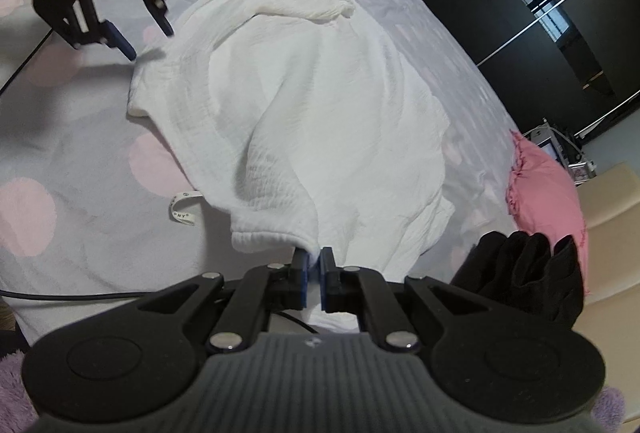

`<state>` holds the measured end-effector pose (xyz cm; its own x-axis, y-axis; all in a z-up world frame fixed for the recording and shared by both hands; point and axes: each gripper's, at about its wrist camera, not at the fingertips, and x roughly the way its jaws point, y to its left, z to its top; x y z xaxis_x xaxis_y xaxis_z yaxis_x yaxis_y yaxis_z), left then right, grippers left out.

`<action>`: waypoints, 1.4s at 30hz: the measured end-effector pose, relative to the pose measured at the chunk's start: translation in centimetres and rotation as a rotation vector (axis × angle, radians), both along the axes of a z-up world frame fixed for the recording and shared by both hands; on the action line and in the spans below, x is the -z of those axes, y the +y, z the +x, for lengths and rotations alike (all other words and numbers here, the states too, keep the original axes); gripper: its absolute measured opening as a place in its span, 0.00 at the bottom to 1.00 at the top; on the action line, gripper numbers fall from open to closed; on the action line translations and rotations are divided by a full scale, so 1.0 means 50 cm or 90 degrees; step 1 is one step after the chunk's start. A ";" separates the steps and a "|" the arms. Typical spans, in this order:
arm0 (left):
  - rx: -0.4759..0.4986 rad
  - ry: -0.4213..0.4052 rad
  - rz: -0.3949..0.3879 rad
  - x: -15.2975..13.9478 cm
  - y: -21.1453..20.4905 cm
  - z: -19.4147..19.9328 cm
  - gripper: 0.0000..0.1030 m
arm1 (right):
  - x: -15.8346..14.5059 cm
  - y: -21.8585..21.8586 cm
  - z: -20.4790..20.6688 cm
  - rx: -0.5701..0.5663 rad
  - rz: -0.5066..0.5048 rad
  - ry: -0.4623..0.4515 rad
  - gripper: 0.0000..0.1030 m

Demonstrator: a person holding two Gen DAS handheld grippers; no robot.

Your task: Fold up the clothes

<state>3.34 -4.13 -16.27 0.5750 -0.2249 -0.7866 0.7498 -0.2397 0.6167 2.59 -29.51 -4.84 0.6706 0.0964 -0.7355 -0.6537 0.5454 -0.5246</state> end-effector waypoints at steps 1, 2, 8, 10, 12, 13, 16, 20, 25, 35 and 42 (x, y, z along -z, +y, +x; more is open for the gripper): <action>0.006 0.015 0.008 0.003 -0.003 0.005 0.27 | 0.004 -0.004 0.003 0.001 0.003 0.004 0.07; 0.003 0.029 0.007 0.002 -0.005 0.009 0.19 | 0.007 -0.009 0.007 0.004 0.006 0.009 0.07; -0.014 0.065 -0.011 -0.033 0.010 0.012 0.00 | 0.017 -0.030 0.028 0.015 0.016 0.031 0.07; -0.039 0.061 -0.021 -0.062 0.031 0.007 0.00 | 0.014 -0.033 0.031 0.013 0.018 0.034 0.07; -0.064 0.060 -0.031 -0.089 0.057 -0.002 0.00 | 0.010 -0.032 0.032 0.005 0.015 0.035 0.07; -0.077 0.059 -0.036 -0.102 0.070 -0.007 0.00 | 0.007 -0.030 0.031 0.001 0.013 0.034 0.07; -0.092 0.015 -0.047 -0.119 0.097 -0.027 0.00 | 0.005 -0.023 0.022 -0.006 0.008 0.029 0.07; -0.085 -0.002 -0.046 -0.115 0.094 -0.048 0.07 | 0.007 -0.015 0.014 -0.009 0.001 0.028 0.07; -0.041 -0.001 -0.037 -0.091 0.055 -0.043 0.31 | 0.005 -0.015 0.008 -0.008 0.002 0.026 0.07; -0.008 0.087 0.031 -0.013 -0.022 0.050 0.25 | 0.012 -0.021 0.003 -0.015 0.016 0.034 0.07; -0.037 0.115 0.005 -0.051 -0.003 0.050 0.09 | 0.025 -0.041 0.024 0.003 0.026 0.052 0.07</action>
